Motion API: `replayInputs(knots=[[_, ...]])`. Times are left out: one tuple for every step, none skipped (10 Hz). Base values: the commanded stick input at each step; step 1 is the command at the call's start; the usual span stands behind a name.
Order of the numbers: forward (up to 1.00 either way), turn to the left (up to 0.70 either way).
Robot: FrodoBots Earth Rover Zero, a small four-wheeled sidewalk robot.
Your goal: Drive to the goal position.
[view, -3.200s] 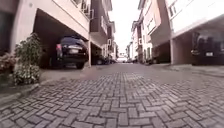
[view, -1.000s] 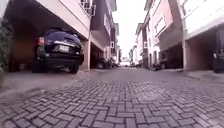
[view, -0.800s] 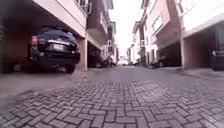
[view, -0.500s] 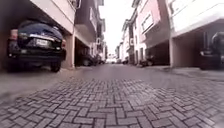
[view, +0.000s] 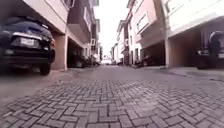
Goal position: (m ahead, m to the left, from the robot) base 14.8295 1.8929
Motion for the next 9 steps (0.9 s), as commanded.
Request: replayInputs(knots=[[0.7, 0.0], [0.7, 0.0], [0.7, 0.0], [0.7, 0.0], [0.7, 0.0], [0.7, 0.0], [0.7, 0.0], [0.7, 0.0], [0.7, 0.0]])
